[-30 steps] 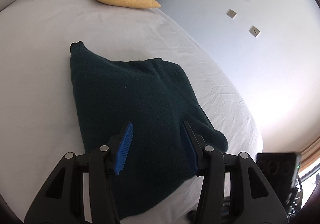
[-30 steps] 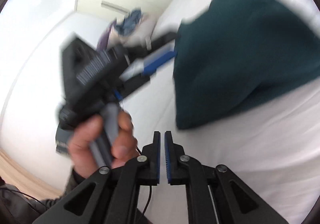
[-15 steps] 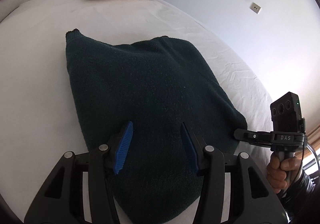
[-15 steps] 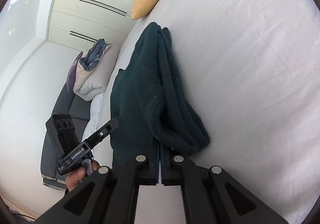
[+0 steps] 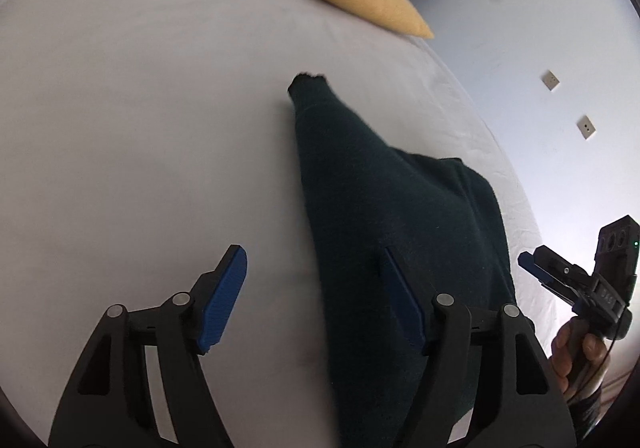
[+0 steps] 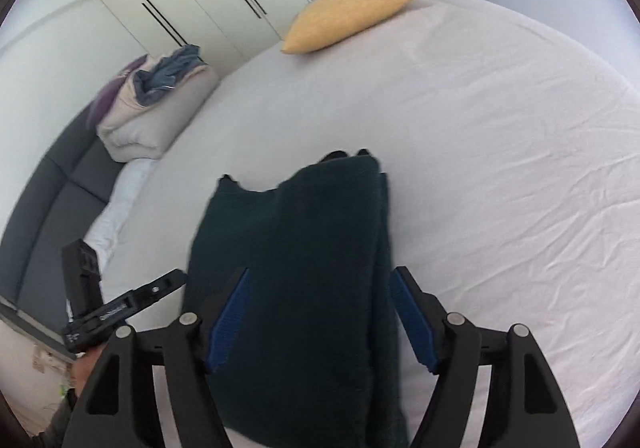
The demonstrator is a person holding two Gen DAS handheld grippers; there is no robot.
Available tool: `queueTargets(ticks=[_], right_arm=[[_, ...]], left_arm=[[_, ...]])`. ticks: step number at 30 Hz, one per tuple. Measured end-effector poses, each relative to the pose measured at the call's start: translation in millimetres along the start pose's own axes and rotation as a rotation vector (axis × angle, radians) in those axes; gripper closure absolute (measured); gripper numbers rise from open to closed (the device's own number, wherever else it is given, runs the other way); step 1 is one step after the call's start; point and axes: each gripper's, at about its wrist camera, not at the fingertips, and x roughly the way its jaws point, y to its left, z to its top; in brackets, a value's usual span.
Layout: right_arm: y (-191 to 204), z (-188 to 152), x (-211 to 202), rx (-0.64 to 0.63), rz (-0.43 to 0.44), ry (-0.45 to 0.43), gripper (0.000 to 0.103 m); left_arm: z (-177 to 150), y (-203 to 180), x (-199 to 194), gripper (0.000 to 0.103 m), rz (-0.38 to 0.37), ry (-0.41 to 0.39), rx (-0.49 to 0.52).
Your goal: Fold small clothes
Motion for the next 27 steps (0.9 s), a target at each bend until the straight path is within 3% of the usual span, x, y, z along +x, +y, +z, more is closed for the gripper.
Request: queueTargets(ticks=[3,5,6,8,10,12,16,18,22,27], right_arm=[[-27,-2,22,0.073,0.018,0.121,0.022],[-29,0,41,0.117,0.099,0.173,0.023],[-27,0,47,0.111,0.121,0.179,0.027],[-24,3,59,0.103,0.125,0.194,0.045],[-26,5,65,0.126,0.132,0.197,0.06],[-24,4,66,0.125,0.116,0.2,0.066],[0,2,51,0.031,0.023,0.17,0.075],[17,0,41,-0.009,-0.017,0.143,0.076],[68,-5,10,-0.129,-0.054,0.076,0.077],[122,-18,-26,-0.161,0.041,0.041,0.077]], left_arm=[[1,9,17,0.026,-0.092,0.052,-0.091],[2,2,27,0.026,-0.114,0.088,-0.089],[2,-3,33,0.026,-0.125,0.112,-0.073],[2,-14,45,0.026,-0.122,0.162,-0.029],[3,-24,50,0.026,-0.097,0.168,0.004],[4,-29,55,0.044,-0.118,0.186,0.002],[10,-40,58,0.059,-0.089,0.188,0.031],[10,-47,51,0.066,-0.07,0.176,0.058],[10,-55,18,0.068,-0.064,0.138,0.093],[15,-49,-48,0.068,-0.032,0.055,0.13]])
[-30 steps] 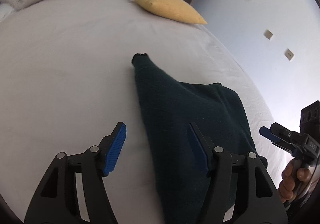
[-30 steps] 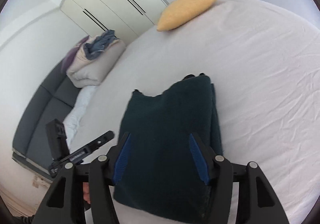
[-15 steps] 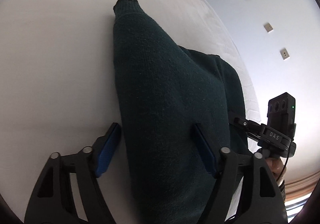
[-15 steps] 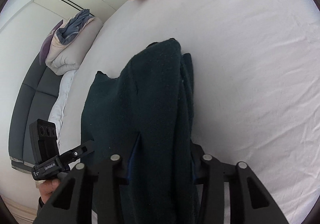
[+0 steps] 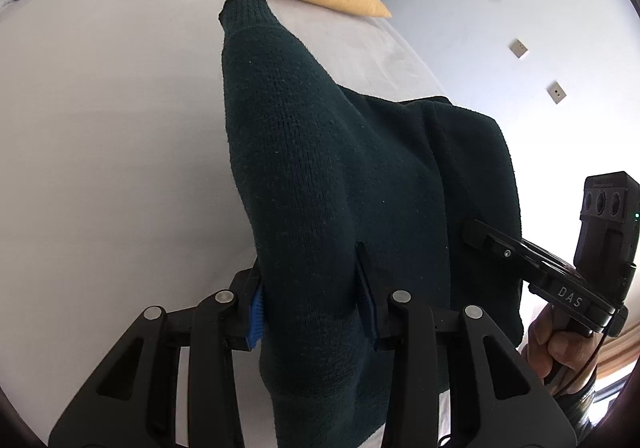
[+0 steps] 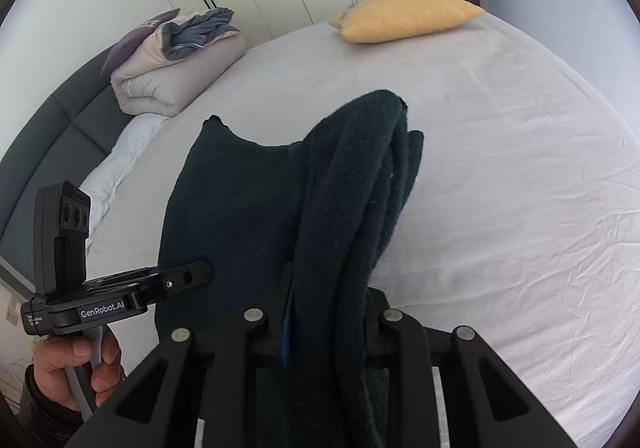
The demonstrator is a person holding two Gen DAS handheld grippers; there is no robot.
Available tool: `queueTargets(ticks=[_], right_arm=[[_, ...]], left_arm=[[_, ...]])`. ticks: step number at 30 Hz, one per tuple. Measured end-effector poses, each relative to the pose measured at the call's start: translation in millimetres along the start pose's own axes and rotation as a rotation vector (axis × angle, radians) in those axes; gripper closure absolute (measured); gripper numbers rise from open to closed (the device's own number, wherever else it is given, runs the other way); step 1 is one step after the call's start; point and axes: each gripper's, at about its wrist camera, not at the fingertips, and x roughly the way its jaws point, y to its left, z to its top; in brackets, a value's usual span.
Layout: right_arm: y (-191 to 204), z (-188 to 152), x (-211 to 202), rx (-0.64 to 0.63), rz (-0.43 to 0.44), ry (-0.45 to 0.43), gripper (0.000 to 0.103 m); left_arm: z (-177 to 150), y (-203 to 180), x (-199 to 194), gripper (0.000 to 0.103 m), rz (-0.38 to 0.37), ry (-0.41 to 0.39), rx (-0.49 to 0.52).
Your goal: Fold small clothes
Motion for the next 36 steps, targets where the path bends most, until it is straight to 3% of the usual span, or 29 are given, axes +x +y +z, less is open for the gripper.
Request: queueTargets(ticks=[6,9,13,14,17,19,21,24,26,29,31,32,34,35,36], right_arm=[[46,-34,10,0.012,0.114,0.045,0.077],[55,-56,36,0.031,0.147,0.099,0.077],[41,-88,78,0.104,0.123,0.177,0.076],[33,-95,84,0.129,0.113,0.172,0.075],[8,-106,91,0.243,0.209,0.144,0.069],[6,-109,92,0.235,0.225,0.133,0.069],[6,-110,91,0.228,0.228,0.131,0.068],[11,-106,83,0.224,0.205,0.12,0.06],[16,-104,69,0.199,0.166,0.08,0.055],[31,-96,42,0.148,0.114,0.008,0.05],[46,-94,16,0.092,0.069,-0.068,0.041],[53,-94,3,0.062,0.049,-0.108,0.039],[71,-96,-27,0.003,0.007,-0.199,0.024],[79,-97,-41,-0.019,-0.004,-0.244,0.019],[86,-99,-56,-0.04,-0.008,-0.291,0.009]], left_arm=[[-36,22,-58,0.067,0.064,-0.014,0.021],[-59,46,-54,0.066,0.076,0.011,-0.047],[-83,72,-24,0.065,0.104,0.063,-0.099],[-86,75,-18,0.063,0.104,0.058,-0.103],[-91,79,-11,0.055,0.073,0.021,-0.128],[-91,77,-5,0.05,0.072,0.01,-0.122],[-93,79,1,0.038,0.075,-0.001,-0.127],[-108,99,-9,0.036,0.041,-0.022,-0.174],[-111,105,-19,0.036,0.06,-0.041,-0.166],[-111,83,-43,0.036,0.145,-0.121,-0.108],[-112,61,-68,0.031,0.23,-0.214,-0.044],[-114,48,-81,0.026,0.265,-0.273,-0.009],[-121,23,-118,0.015,0.319,-0.406,0.076],[-127,9,-133,0.0,0.346,-0.454,0.113],[-130,-7,-146,0.0,0.38,-0.499,0.149]])
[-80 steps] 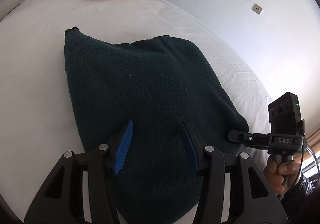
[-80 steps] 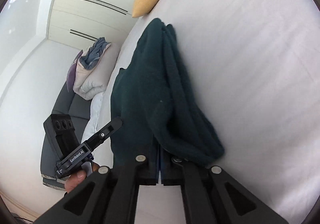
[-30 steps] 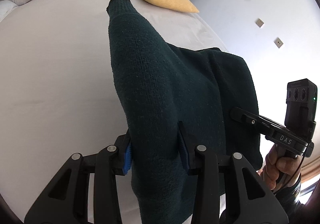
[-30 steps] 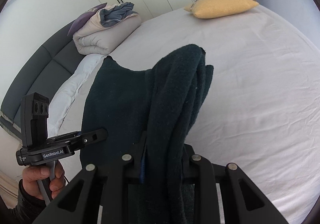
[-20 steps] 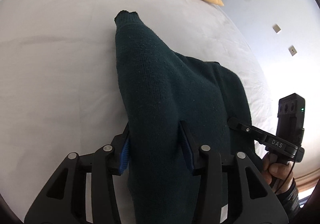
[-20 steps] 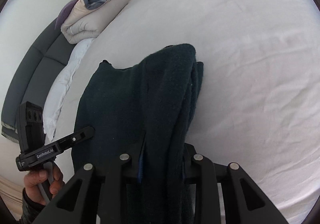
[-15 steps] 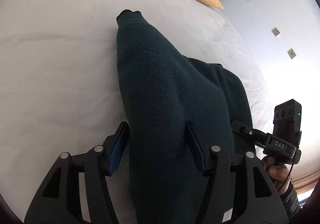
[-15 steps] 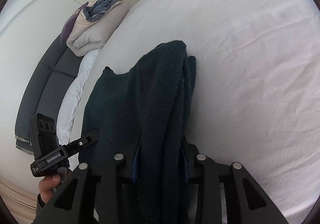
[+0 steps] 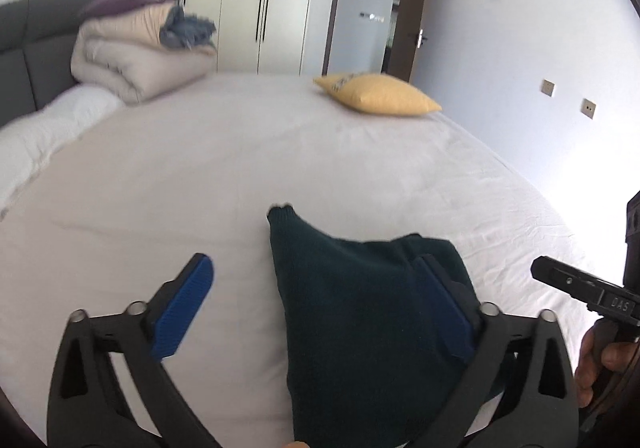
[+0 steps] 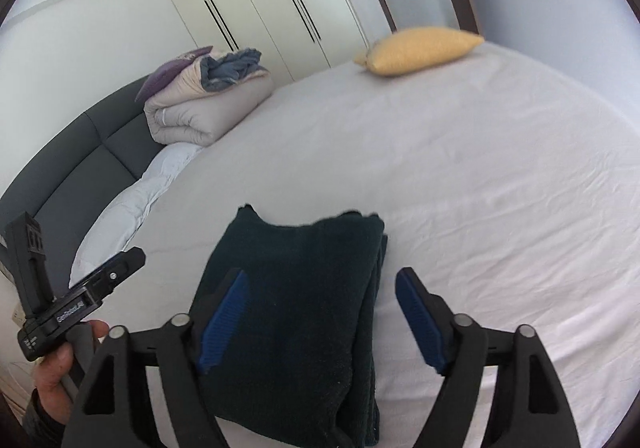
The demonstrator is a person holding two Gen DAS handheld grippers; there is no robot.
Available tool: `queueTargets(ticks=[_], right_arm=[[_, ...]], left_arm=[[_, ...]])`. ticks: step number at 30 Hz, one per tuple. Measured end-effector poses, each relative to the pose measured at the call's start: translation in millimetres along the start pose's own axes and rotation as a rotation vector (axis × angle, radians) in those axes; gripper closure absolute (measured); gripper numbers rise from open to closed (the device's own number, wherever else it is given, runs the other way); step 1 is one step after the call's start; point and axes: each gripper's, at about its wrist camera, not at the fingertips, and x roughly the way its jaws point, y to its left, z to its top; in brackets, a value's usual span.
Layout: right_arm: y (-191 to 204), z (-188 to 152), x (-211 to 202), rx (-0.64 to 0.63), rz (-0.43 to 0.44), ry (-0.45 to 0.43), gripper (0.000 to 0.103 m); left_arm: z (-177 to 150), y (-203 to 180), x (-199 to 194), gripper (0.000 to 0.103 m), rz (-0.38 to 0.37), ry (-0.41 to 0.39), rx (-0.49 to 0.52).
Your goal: Fold small clothes
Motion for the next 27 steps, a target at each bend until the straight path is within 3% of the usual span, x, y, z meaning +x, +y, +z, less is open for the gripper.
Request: queueTargets(ticks=[1,3,6,10,16,21,27], right_arm=[[4,2,-15,-0.018,-0.003,-0.044,0.0],[20,6,-41,-0.058,-0.024,-0.131,0.0],[36,10,-72,-0.108,-0.033,-0.187,0.0],[53,15,-102,-0.134,-0.044,-0.25,0.0],[60,6,-105,-0.133,-0.095,-0.125,0.0],[55,-17,-92,-0.106,-0.14,-0.024,0.0],[58,-31,-87,-0.083,-0.161,0.022,0.0]], left_arm=[[5,-9,-17,0.0,0.035,-0.044,0.027],[13,-22,-45,0.0,0.109,-0.113,0.061],[28,-34,-70,0.0,0.201,-0.163,0.065],[29,-44,-93,0.0,0.186,-0.134,0.048],[1,-28,-120,0.0,0.165,-0.023,-0.023],[-24,-17,-113,0.0,0.16,0.049,-0.074],[-50,-6,-97,0.0,0.149,0.116,-0.095]])
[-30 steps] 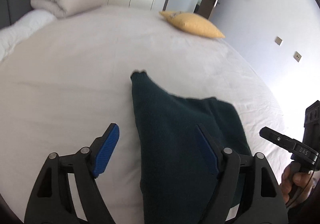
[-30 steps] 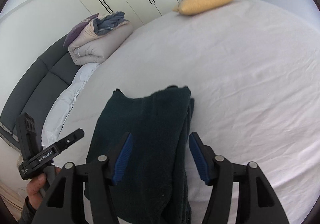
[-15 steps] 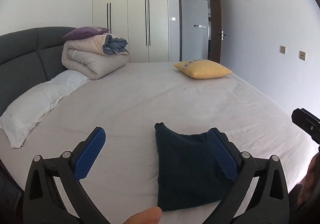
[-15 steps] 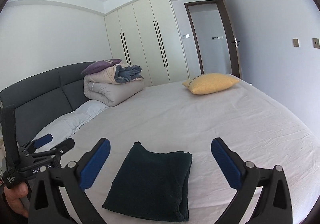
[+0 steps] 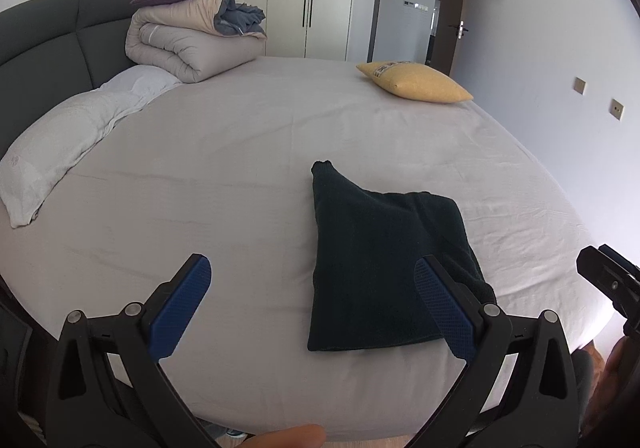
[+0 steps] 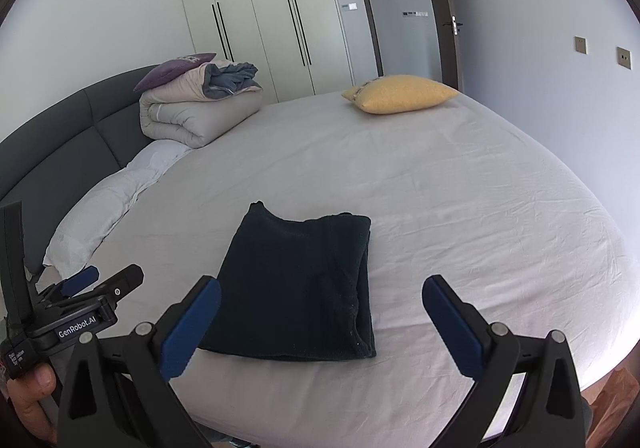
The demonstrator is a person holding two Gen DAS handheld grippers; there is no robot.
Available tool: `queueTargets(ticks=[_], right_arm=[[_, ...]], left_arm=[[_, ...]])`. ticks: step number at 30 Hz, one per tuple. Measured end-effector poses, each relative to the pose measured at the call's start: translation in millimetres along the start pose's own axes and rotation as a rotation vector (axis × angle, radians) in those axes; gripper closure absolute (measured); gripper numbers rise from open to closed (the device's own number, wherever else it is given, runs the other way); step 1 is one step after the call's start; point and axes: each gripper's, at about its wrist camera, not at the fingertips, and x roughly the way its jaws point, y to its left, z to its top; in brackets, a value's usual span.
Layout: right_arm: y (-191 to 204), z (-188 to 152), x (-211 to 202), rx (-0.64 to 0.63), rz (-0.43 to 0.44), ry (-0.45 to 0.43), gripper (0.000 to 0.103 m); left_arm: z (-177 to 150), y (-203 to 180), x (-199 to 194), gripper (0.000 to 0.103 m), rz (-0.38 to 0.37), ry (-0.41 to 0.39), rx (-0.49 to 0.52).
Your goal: Fold small clothes
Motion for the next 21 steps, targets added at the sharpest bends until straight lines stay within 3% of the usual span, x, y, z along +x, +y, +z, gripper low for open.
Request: queueTargets(ticks=[21], right_arm=[[15,-36,27,-0.043,-0.058,0.141,0.0]], left_arm=[[-20,9,21,0.0,-0.013,0.05,0.011]])
